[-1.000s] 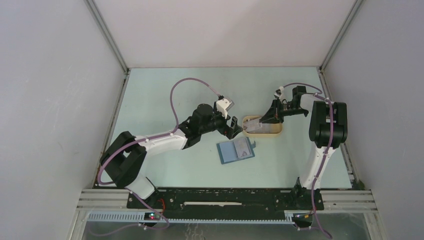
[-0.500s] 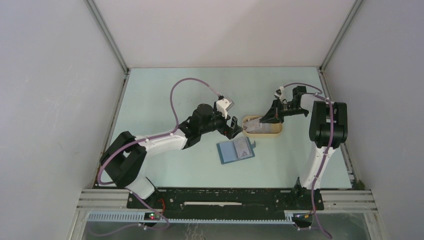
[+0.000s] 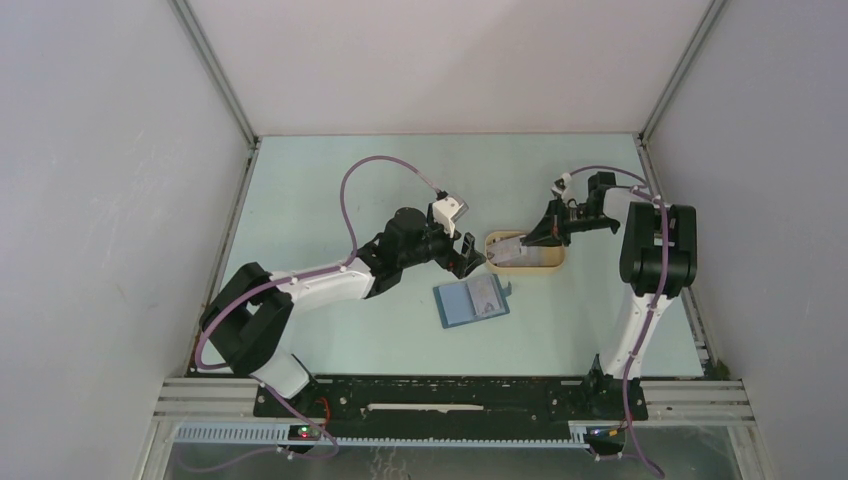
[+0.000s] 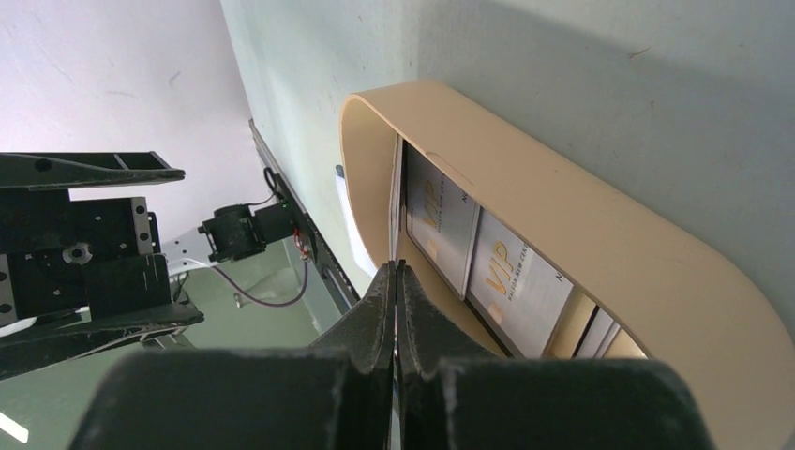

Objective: Put the credit cards into the card holder
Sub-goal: Pick up the credit card from the storage box.

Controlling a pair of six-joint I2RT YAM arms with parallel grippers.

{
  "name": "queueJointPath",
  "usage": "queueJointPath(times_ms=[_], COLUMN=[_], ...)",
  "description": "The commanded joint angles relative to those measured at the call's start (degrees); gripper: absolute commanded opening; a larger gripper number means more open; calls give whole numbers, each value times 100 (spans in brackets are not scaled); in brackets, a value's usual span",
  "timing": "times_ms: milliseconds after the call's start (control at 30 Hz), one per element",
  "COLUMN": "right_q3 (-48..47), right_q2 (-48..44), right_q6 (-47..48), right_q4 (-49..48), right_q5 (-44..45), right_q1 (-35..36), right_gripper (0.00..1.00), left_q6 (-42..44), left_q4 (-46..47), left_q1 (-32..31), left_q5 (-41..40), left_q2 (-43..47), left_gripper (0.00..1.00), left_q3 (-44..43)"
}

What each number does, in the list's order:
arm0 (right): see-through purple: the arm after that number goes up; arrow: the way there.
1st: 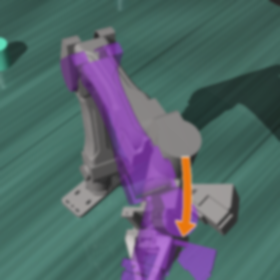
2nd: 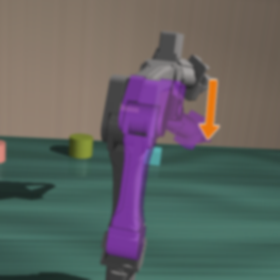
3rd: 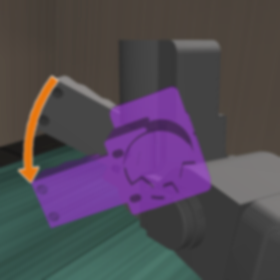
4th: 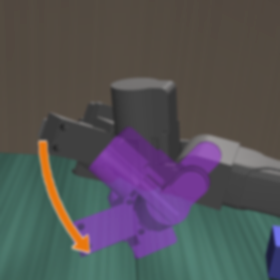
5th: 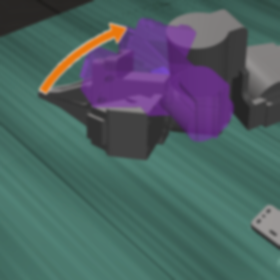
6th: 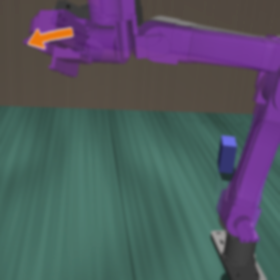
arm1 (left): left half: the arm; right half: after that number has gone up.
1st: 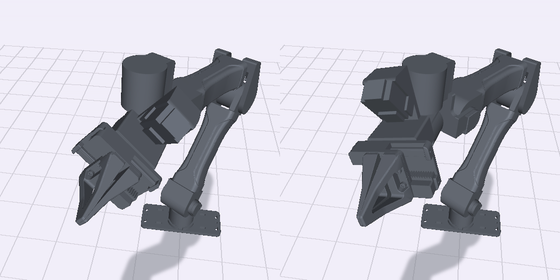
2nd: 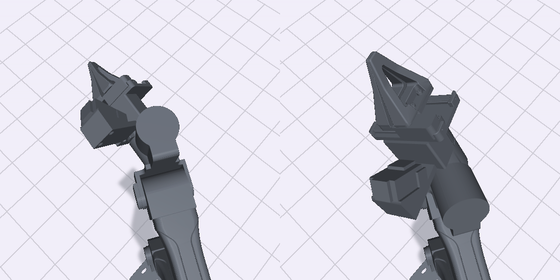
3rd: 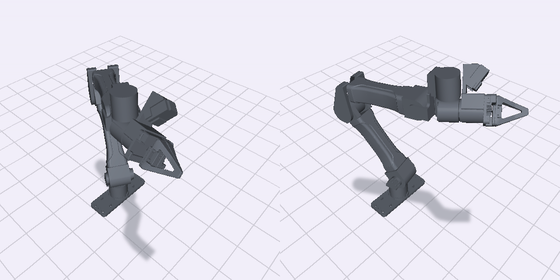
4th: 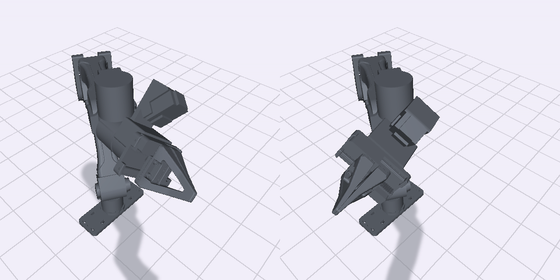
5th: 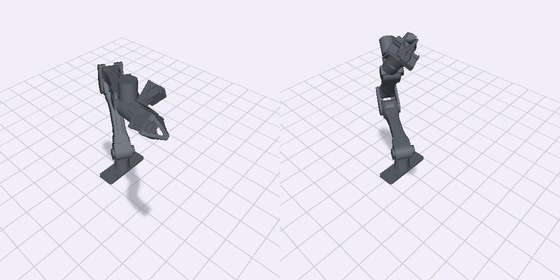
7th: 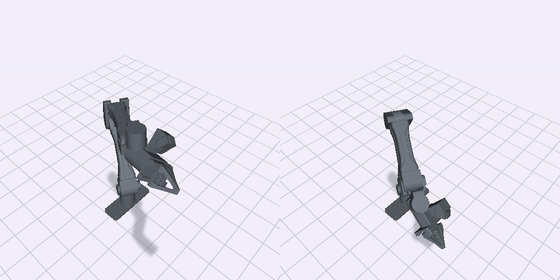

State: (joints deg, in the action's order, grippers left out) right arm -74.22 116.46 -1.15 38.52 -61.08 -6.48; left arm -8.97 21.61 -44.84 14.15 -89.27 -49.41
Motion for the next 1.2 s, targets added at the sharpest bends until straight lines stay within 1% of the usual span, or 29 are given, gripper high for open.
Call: queueJointPath(times_ms=[0,233,300,400,500,667,800,900,1000,1067,1167], right_q3=[-197,-349,-385,-451,-456,-460,-455,-414,-319,-243,-165], right_q2=[-433,-603,-656,-764,-932,-1325,-1588,-1818,-2074,-2281,-2566], right_q6=[295,1042,1313,1713,1959,2333,2628,2765,2859,2945,3085], right_q4=[135,642,778,1033,1185,1383,1559,1597,1577,1584,1611], right_q5=[170,491,601,1049,1105,1149,1140,1143,1027,896,744], right_q1=[-85,-214,-281,-355,-470,-663,-785,-793,-772,-748,-680], right_gripper=[2,0,0,0,0,0,0,0,0,0,0], left_q6=[133,141,137,133,141,168,163,133,79,8,-272], left_q4=[32,127,201,341,577,1114,1652,2258,2956,3186,3220], left_q1=[1,1,1,2,7,10,10,10,6,10,44], left_q5=[-50,-133,-166,-237,-306,-437,-695,-883,-995,-1029,-1211], left_q2=[4,99,147,242,419,748,1032,1272,1445,1427,1254], left_gripper=[93,93,93,94,94,94,94,95,97,100,100], left_q3=[-304,-202,-149,-18,185,619,1018,1432,1814,1947,1901])
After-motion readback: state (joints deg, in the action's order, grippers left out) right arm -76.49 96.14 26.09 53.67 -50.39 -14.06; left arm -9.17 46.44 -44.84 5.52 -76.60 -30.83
